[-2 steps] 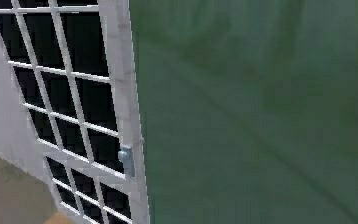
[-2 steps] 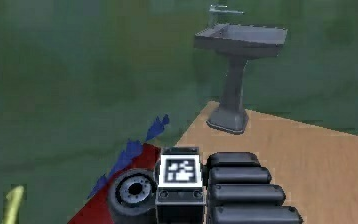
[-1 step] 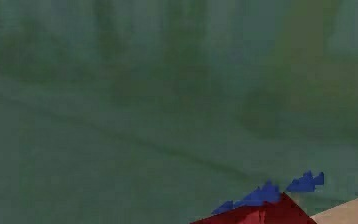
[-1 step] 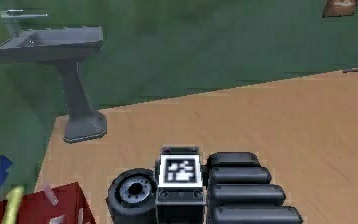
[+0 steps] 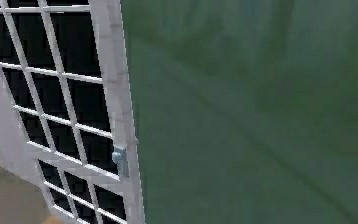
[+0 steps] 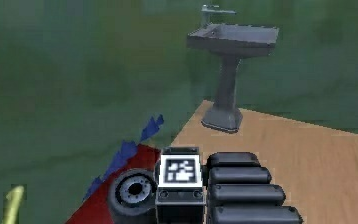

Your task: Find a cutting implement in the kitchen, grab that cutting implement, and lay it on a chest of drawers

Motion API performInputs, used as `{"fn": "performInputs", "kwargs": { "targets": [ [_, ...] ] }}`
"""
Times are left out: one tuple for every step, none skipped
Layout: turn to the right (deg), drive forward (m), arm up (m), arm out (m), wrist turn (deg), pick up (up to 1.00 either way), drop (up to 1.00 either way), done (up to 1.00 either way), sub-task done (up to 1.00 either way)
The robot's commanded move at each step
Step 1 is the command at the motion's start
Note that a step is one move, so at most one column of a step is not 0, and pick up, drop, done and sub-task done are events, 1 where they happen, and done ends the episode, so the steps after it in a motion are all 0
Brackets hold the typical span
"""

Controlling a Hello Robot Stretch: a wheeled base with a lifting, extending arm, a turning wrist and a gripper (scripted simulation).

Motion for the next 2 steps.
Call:
{"fn": "performInputs", "kwargs": {
  "targets": [
    [-24.0, 0.0, 0.0, 0.0, 0.0, 0.0, 0.0, 0.0, 0.0],
    [0.0, 0.0, 0.0, 0.34, 0.0, 0.0, 0.0, 0.0, 0.0]
  ]
}}
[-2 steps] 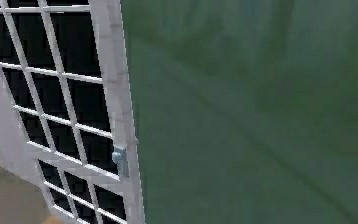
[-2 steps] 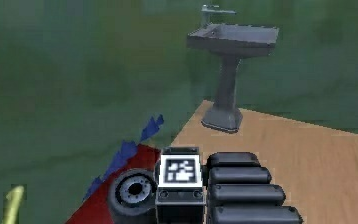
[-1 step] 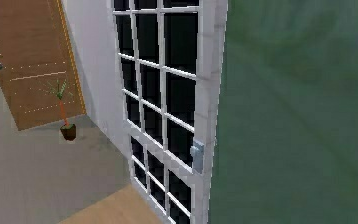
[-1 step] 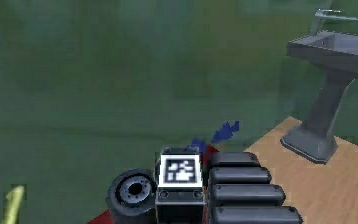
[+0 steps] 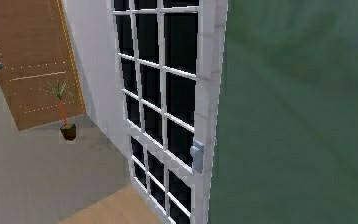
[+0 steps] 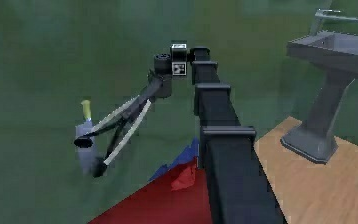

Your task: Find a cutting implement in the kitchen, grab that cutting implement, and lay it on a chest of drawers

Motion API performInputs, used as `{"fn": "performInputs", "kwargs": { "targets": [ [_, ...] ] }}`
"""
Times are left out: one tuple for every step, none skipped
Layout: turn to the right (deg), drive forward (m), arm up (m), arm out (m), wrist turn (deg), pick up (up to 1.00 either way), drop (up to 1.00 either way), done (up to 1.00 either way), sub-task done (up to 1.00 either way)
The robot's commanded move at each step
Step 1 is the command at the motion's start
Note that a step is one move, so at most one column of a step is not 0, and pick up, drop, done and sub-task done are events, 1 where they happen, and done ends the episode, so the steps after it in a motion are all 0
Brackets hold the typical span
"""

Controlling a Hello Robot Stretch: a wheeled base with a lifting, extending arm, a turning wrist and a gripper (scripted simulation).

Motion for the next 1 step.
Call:
{"fn": "performInputs", "kwargs": {
  "targets": [
    [0.0, 0.0, 0.0, 0.0, 45.0, 0.0, 0.0, 0.0, 0.0]
  ]
}}
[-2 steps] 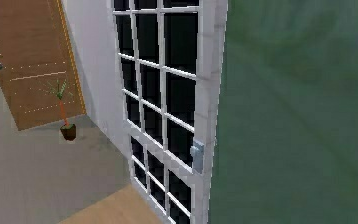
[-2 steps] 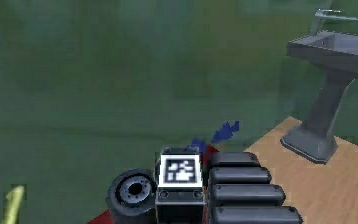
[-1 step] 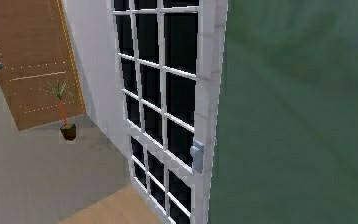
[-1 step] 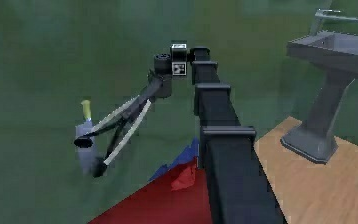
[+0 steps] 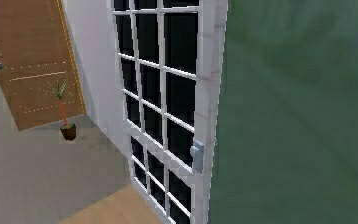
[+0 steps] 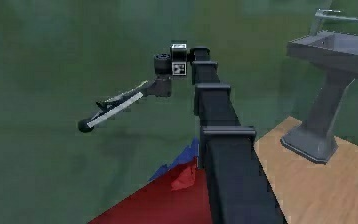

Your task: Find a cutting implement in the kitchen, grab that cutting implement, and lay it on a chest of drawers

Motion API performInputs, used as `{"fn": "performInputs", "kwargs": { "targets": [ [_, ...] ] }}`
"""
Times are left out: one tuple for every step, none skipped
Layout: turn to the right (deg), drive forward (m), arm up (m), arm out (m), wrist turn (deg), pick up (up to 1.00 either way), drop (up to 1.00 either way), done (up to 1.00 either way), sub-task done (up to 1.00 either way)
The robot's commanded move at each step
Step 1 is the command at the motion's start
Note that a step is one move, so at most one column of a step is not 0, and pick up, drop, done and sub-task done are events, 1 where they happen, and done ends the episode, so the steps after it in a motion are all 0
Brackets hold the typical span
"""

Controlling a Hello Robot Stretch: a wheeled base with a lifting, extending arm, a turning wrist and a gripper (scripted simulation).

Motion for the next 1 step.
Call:
{"fn": "performInputs", "kwargs": {
  "targets": [
    [0.0, 0.0, 0.0, 0.0, 45.0, 0.0, 0.0, 0.0, 0.0]
  ]
}}
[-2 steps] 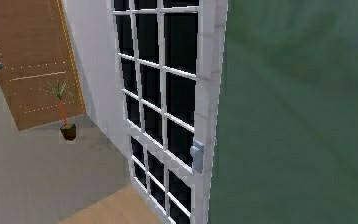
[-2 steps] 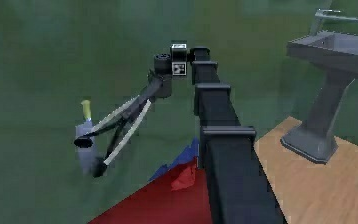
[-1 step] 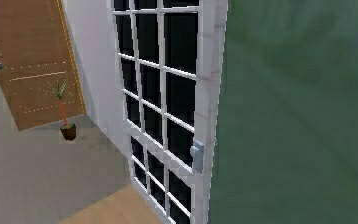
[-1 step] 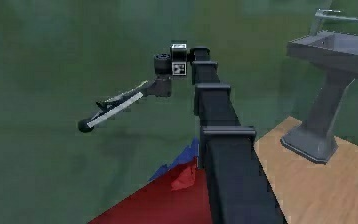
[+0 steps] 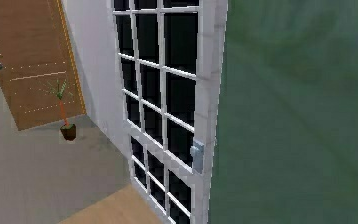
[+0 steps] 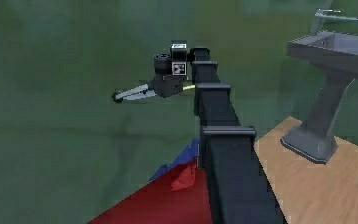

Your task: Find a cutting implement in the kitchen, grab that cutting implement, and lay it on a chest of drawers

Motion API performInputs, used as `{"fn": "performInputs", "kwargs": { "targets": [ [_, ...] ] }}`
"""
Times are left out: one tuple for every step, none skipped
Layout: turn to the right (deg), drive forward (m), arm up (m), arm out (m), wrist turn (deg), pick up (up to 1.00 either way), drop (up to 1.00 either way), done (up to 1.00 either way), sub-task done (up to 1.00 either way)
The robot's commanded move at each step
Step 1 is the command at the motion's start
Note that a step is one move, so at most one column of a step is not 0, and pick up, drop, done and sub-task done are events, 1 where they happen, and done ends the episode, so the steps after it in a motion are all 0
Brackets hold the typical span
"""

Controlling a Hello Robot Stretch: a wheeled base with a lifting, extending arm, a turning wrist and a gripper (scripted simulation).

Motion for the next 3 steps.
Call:
{"fn": "performInputs", "kwargs": {
  "targets": [
    [0.0, 0.0, 0.0, 0.0, 36.0, 0.0, 0.0, 0.0, 0.0],
    [0.0, 0.0, -0.32, 0.0, 0.0, 0.0, 0.0, 0.0, 0.0],
    [0.0, 0.0, -0.32, 0.0, 0.0, 0.0, 0.0, 0.0, 0.0]
  ]
}}
